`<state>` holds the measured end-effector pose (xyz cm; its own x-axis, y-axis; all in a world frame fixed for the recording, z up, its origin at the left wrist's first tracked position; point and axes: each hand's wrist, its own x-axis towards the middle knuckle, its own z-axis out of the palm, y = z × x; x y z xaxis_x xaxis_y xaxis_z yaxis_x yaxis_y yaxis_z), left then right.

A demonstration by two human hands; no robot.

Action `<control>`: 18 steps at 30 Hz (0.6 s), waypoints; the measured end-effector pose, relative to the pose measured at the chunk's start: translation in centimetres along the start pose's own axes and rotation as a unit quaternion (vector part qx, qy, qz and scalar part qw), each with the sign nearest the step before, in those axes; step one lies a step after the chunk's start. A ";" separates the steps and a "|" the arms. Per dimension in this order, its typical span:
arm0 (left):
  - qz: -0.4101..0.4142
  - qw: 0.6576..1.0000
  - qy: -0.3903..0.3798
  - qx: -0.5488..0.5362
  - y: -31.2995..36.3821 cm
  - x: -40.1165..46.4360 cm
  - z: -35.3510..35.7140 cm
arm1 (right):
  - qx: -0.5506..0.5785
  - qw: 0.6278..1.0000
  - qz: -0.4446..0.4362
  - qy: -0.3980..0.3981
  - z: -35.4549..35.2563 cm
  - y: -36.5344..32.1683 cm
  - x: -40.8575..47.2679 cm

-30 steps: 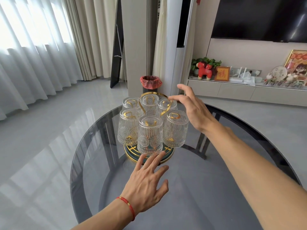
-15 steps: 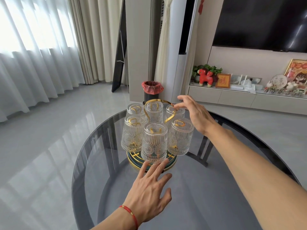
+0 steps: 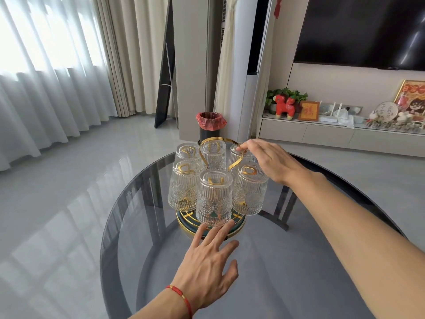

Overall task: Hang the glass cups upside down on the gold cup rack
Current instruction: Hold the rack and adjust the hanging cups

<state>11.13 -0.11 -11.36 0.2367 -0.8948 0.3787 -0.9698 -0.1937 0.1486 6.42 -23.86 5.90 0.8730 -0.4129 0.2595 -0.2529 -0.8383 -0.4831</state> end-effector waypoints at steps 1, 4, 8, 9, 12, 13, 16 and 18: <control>0.000 1.000 0.000 -0.001 0.0 0.0 0.0 | -0.017 1.000 -0.003 -0.004 -0.1 0.0 0.0; 0.002 1.000 0.000 -0.007 0.0 0.0 -0.1 | -0.060 0.998 -0.010 -0.011 -0.3 0.0 0.2; 0.001 1.000 -0.002 -0.008 0.0 0.0 -0.1 | -0.092 0.995 -0.024 -0.014 -0.3 0.2 0.5; 0.001 1.000 -0.003 -0.007 0.0 0.0 -0.1 | -0.094 0.995 -0.025 -0.013 -0.3 0.3 0.5; 0.003 1.000 -0.005 -0.006 0.1 0.1 -0.2 | -0.072 0.997 -0.009 -0.013 -0.4 0.6 0.7; 0.002 1.000 -0.005 -0.007 0.1 0.1 -0.2 | -0.058 0.998 0.000 -0.018 -0.5 0.6 0.8; -0.001 1.000 -0.007 -0.006 0.1 0.1 -0.2 | 0.006 0.999 0.032 -0.023 -0.8 0.5 1.2; -0.004 1.000 -0.008 -0.008 0.1 0.0 -0.1 | 0.044 0.998 0.043 -0.004 -1.0 0.0 1.5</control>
<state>11.08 -0.10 -11.22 0.2426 -0.8994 0.3637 -0.9669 -0.1936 0.1661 7.28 -24.81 7.11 0.8525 -0.4798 0.2076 -0.2905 -0.7649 -0.5749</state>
